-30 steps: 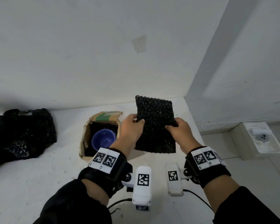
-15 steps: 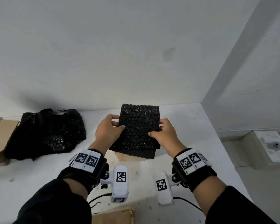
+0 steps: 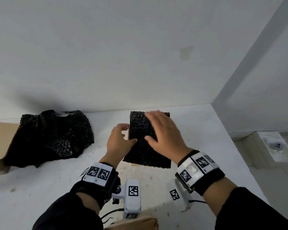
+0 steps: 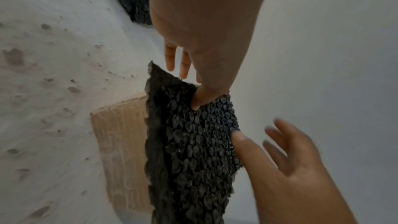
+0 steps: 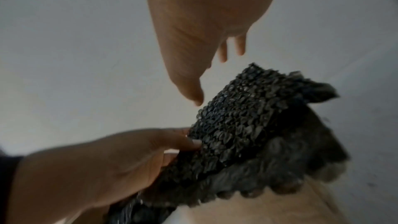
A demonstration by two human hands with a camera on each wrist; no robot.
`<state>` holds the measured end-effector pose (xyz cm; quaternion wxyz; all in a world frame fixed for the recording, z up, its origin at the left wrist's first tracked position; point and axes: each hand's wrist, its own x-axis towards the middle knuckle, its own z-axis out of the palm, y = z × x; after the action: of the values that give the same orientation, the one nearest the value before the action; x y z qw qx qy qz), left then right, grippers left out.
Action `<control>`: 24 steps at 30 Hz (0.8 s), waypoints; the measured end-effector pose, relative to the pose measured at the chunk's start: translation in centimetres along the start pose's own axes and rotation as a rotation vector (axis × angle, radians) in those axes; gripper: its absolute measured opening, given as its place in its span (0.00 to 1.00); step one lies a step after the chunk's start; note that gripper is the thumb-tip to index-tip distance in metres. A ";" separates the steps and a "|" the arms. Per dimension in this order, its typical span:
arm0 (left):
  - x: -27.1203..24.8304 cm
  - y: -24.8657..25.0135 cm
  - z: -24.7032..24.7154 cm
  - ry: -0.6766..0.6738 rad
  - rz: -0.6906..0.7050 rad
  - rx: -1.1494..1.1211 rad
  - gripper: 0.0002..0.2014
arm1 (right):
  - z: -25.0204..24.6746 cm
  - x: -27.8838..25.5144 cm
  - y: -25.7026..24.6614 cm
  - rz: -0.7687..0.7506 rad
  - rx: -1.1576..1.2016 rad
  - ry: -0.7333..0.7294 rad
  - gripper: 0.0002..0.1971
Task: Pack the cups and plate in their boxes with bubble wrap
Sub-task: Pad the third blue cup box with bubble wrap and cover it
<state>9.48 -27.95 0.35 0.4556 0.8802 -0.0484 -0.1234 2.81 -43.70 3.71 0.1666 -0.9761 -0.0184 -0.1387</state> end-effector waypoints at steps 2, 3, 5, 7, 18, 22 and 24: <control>-0.3 -0.1 -0.1 -0.051 -0.017 -0.159 0.29 | 1.4 0.6 -0.6 -0.086 -0.050 -0.286 0.38; -0.5 -0.1 -0.2 -0.078 -0.028 -0.250 0.29 | 2.3 0.7 -0.6 -0.086 -0.090 -0.395 0.39; -0.9 0.1 -0.6 -0.154 -0.067 -0.443 0.26 | 4.0 0.7 -0.1 -0.062 -0.165 -0.514 0.39; -1.1 -0.1 -0.8 -0.228 -0.094 -0.542 0.22 | 4.9 0.7 0.1 -0.063 -0.226 -0.541 0.41; -1.2 -1.4 -0.9 -0.317 -0.035 -0.547 0.26 | 5.9 2.4 0.0 -0.143 -0.295 -0.662 0.39; -1.4 -1.2 -0.5 -0.287 -0.044 -0.542 0.21 | 6.6 3.2 -0.9 -0.148 -0.298 -0.548 0.37; -1.5 -1.4 -0.3 -0.287 -0.039 -0.522 0.24 | 6.3 3.4 -1.0 -0.139 -0.274 -0.561 0.36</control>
<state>8.10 -26.59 -0.36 0.6525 0.7078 -0.0620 -0.2637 7.66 -40.71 -0.78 0.0124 -0.9860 -0.1113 0.1237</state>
